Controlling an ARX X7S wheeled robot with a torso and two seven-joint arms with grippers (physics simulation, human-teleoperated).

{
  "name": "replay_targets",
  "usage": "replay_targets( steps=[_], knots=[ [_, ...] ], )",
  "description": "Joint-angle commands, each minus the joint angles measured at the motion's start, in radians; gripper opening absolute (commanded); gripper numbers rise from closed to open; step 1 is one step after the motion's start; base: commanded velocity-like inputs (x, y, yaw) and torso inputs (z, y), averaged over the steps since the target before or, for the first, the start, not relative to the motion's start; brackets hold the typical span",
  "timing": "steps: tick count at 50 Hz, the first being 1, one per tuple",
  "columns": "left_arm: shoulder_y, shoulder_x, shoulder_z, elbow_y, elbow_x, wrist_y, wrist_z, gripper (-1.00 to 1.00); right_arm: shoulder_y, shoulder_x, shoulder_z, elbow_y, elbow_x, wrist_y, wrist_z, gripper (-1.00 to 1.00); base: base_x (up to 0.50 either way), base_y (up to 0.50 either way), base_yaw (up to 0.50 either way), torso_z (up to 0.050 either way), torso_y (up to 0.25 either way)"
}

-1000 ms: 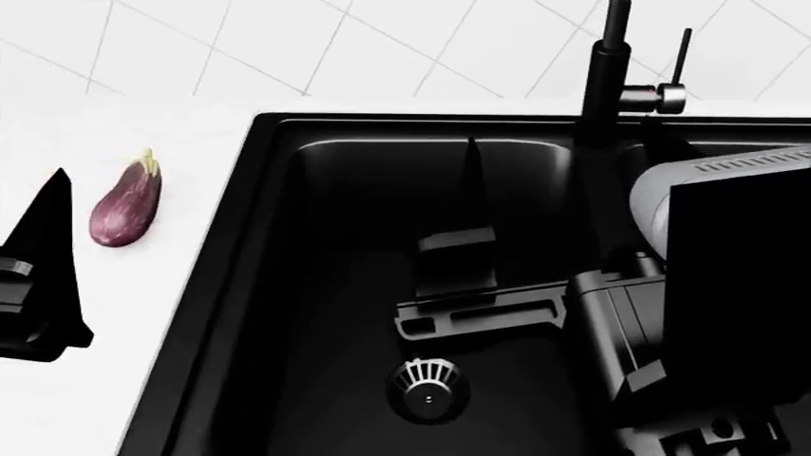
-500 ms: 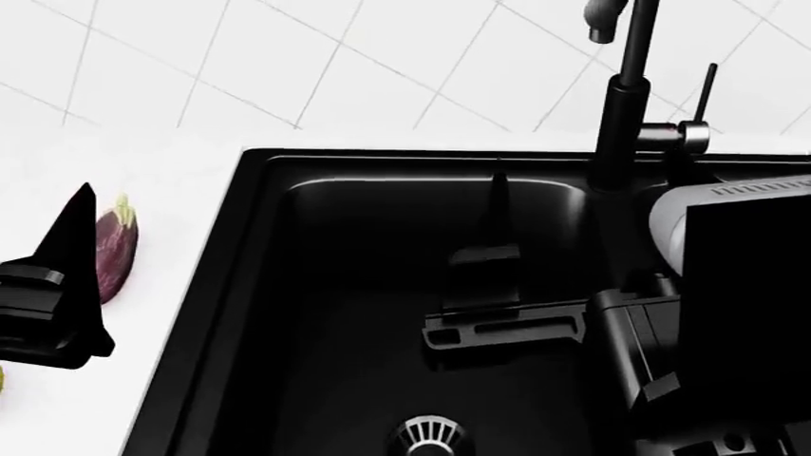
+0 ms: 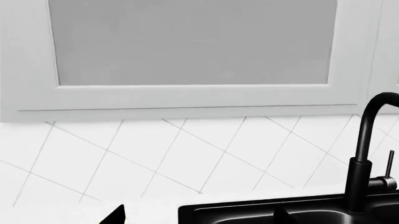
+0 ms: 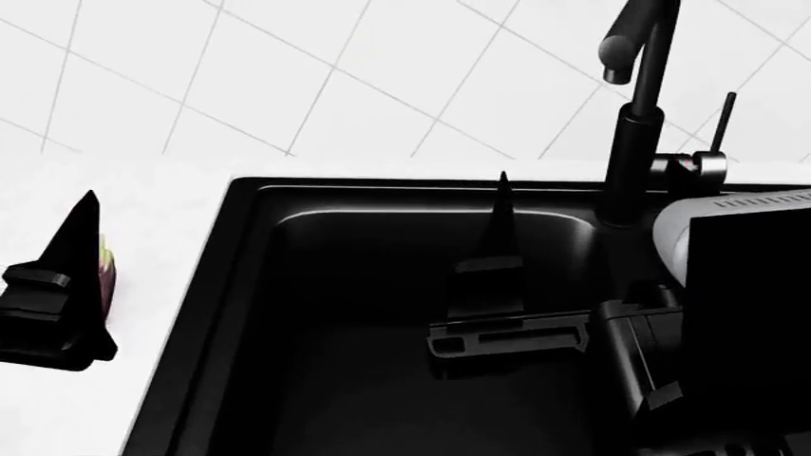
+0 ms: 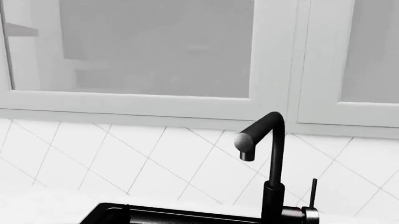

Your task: There is a mixed pile of frozen fruits and vegetables on the counter. Locate all the frozen vegetables and place the items in a bowl on the counter. Take all the frozen fruits and defrost them in a running sink.

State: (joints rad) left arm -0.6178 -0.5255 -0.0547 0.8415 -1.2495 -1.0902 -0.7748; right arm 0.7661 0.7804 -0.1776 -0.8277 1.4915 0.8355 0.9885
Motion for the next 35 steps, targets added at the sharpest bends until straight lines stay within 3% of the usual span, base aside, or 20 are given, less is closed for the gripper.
replay_targets(
  steps=[1, 3, 16, 35],
  knots=[
    [-0.077, -0.013, 0.003, -0.087, -0.122, -0.053, -0.076, 1.00, -0.020, 0.001, 0.006, -0.007, 0.012, -0.013, 0.015, 1.00, 0.00, 0.00, 0.00, 0.000, 0.000],
    [-0.109, -0.022, -0.003, -0.175, -0.282, -0.075, -0.147, 1.00, -0.017, 0.003, 0.010, -0.011, 0.021, -0.017, 0.020, 1.00, 0.00, 0.00, 0.00, 0.000, 0.000],
    [-0.206, -0.100, 0.088, -0.330, -0.445, -0.172, -0.286, 1.00, -0.067, 0.024, 0.040, -0.022, 0.029, -0.044, 0.023, 1.00, 0.00, 0.00, 0.00, 0.000, 0.000],
    [-0.208, -0.111, 0.141, -0.421, -0.332, -0.181, -0.237, 1.00, -0.099, 0.030, 0.041, -0.015, 0.026, -0.052, 0.023, 1.00, 0.00, 0.00, 0.00, 0.000, 0.000]
  ],
)
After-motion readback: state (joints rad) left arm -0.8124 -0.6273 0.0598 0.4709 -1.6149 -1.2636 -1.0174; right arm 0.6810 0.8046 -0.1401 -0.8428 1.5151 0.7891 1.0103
